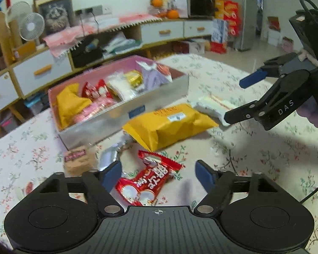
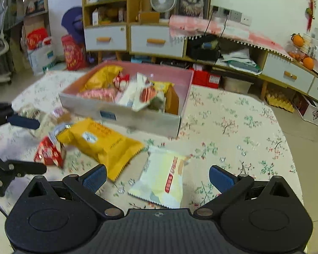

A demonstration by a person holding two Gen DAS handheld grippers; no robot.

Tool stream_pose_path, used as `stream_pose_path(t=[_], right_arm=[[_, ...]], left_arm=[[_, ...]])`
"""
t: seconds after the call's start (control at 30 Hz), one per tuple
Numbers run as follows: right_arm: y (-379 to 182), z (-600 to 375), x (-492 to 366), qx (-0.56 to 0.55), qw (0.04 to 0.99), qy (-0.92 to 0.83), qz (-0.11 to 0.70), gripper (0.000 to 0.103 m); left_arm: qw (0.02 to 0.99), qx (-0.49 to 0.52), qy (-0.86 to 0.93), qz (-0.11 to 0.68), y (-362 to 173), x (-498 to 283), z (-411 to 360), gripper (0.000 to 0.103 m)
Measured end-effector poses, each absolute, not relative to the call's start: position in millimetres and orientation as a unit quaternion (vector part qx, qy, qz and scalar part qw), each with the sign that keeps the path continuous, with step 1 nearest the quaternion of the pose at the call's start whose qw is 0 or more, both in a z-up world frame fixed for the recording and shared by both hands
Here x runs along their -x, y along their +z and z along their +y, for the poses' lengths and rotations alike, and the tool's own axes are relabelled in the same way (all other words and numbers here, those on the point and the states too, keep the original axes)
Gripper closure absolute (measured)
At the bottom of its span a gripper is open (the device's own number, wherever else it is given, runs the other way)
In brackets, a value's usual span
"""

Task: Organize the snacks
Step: 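Grasp the red candy packet with the left gripper while the right grasps the cream bread packet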

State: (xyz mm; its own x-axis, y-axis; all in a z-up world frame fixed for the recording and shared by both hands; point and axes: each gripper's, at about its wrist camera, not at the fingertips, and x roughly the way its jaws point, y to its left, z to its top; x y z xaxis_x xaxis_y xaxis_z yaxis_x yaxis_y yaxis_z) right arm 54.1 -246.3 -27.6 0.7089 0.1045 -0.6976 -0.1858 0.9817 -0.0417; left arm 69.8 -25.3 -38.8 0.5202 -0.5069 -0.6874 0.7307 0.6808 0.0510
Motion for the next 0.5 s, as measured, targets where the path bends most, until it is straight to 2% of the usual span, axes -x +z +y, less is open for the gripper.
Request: stream_pose_path(t=[0.23,0.33,0.43,0.5], right_arm=[[-46,-246,-62,0.051,0.916,0.074,0.392,0.025],[-50,-247,-66,0.043,0.915,0.069,0.394,0.028],[-52,-248,-70,0.038,0.915,0.065,0.397,0.04],[-54,-251,-72,0.034,0.912,0.065,0.403,0.06]], left_arm=[[0.842,-0.193,-0.338,0.374,-52,-76,-30,0.066],[0.844,-0.171,-0.322,0.393,-51,-78,-26,0.072],[0.848,-0.138,-0.301,0.415,-48,-80,-21,0.073],[0.85,-0.116,-0.288,0.426,-46,-80,-18,0.074]])
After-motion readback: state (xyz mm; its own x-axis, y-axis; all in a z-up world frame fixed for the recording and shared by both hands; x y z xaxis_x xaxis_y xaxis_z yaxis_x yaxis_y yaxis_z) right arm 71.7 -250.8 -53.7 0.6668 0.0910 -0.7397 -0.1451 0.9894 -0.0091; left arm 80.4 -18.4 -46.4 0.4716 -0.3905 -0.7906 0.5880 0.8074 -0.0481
